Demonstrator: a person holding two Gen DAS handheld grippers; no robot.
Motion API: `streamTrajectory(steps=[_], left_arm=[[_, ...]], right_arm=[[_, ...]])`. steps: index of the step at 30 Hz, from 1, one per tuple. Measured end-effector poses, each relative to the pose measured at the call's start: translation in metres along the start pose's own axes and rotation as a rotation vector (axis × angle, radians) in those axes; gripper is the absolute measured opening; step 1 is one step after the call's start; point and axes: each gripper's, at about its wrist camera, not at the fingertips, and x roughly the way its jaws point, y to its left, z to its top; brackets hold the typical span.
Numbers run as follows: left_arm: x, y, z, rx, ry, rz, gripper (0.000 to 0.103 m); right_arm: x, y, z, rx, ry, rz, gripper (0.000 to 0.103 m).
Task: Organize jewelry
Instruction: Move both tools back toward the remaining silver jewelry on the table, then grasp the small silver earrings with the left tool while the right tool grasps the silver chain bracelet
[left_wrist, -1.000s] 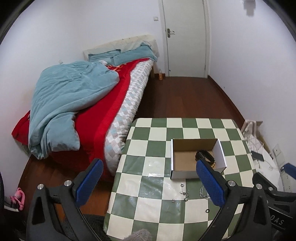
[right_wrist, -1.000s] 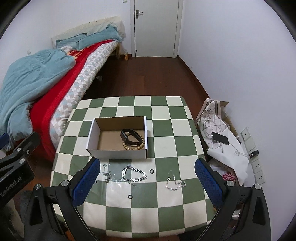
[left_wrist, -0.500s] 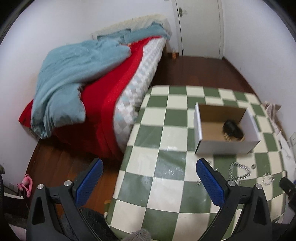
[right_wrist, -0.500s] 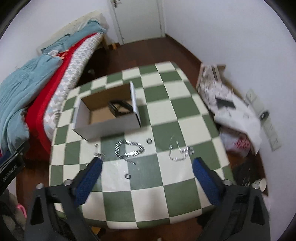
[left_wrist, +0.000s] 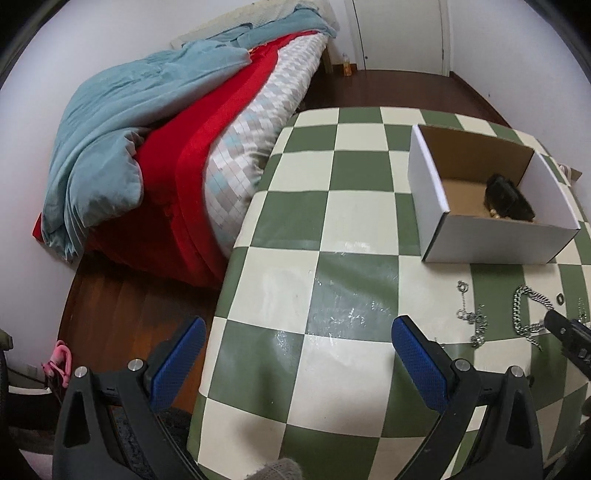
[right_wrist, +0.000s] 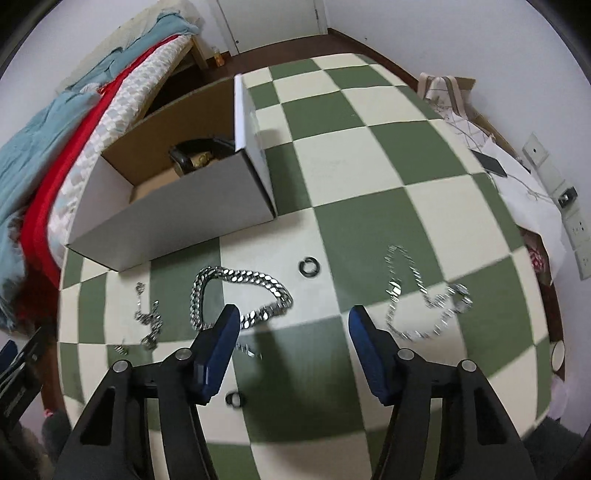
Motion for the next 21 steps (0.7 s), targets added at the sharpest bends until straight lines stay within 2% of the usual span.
streamTrajectory(steps=[1, 2, 3, 4, 5, 8, 16, 19, 21], left_arm=[[0.001, 0.0, 0.0, 0.0, 0.005, -0.002, 0.103], [0.003, 0.0, 0.0, 0.002, 0.01, -0.003, 0.103], [0.005, -0.001, -0.001, 0.005, 0.011, -0.006, 0.103], [0.006, -0.002, -0.002, 0.008, 0.014, -0.011, 0.103], [0.008, -0.003, -0.003, 0.01, 0.017, -0.02, 0.103], [0.009, -0.008, -0.007, 0.018, 0.031, -0.07, 0.102], [0.006, -0.051, -0.021, 0.101, 0.031, -0.191, 0.102], [0.004, -0.072, -0.023, 0.144, 0.019, -0.21, 0.102], [0.004, -0.084, -0.025, 0.178, 0.01, -0.211, 0.097]], right_arm=[[0.001, 0.006, 0.0, -0.031, -0.021, -0.031, 0.054], [0.004, 0.012, -0.001, -0.065, -0.024, -0.062, 0.043], [0.004, 0.018, -0.001, -0.093, -0.039, -0.069, 0.037], [0.005, 0.021, -0.002, -0.101, -0.039, -0.031, 0.015], [0.006, 0.025, -0.003, -0.113, -0.04, -0.043, 0.011], [0.006, 0.022, -0.007, -0.107, -0.043, -0.025, 0.005], [-0.027, -0.013, -0.016, -0.029, -0.061, 0.033, 0.005], [-0.037, -0.02, -0.022, -0.019, -0.058, 0.032, 0.005], [-0.038, -0.025, -0.025, -0.012, -0.055, 0.025, 0.004]])
